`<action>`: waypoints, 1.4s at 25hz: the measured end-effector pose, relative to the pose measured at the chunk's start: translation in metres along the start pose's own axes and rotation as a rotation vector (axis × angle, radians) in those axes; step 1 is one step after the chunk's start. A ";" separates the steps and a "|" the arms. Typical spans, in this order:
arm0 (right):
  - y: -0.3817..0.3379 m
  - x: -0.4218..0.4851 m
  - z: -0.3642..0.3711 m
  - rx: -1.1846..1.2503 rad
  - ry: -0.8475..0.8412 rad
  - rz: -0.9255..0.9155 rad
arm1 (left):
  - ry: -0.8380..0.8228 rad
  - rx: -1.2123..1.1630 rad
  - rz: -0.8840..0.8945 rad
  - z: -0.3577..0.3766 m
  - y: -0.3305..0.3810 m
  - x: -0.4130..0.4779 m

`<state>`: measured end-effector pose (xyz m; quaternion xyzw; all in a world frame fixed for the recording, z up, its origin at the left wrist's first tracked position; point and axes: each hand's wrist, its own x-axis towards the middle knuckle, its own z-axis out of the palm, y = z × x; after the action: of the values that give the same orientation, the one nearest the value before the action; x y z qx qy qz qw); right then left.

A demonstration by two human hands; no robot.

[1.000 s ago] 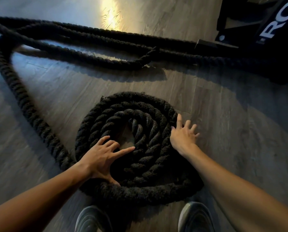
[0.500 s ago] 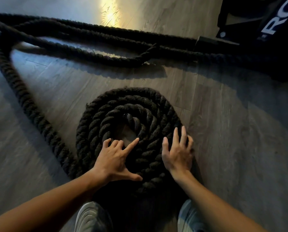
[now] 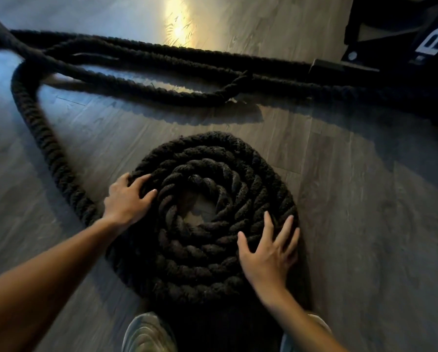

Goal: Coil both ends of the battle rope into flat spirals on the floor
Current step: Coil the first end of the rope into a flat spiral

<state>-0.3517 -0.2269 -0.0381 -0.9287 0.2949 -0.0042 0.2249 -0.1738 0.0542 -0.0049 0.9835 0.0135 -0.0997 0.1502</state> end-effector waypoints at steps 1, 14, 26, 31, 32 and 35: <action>-0.001 -0.009 0.004 0.024 -0.026 0.008 | -0.083 -0.066 -0.036 0.002 -0.012 0.005; 0.026 0.190 -0.050 -0.148 -0.281 -0.408 | -0.238 -0.723 -0.500 0.022 0.022 -0.068; 0.040 0.007 -0.014 0.156 -0.056 0.050 | -0.133 -0.770 -0.212 0.003 0.005 0.006; 0.046 0.065 -0.031 0.167 -0.170 -0.097 | -0.160 -0.933 -0.282 0.015 -0.006 -0.008; 0.048 0.089 -0.037 0.174 -0.212 -0.137 | -0.148 -0.917 -0.313 0.015 -0.008 -0.016; 0.041 0.156 -0.052 -0.007 -0.243 -0.294 | -0.120 -0.844 -0.371 0.023 0.002 -0.050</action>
<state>-0.2521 -0.3642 -0.0276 -0.9562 0.1266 0.0760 0.2528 -0.2272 0.0460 -0.0155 0.8098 0.2198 -0.1674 0.5176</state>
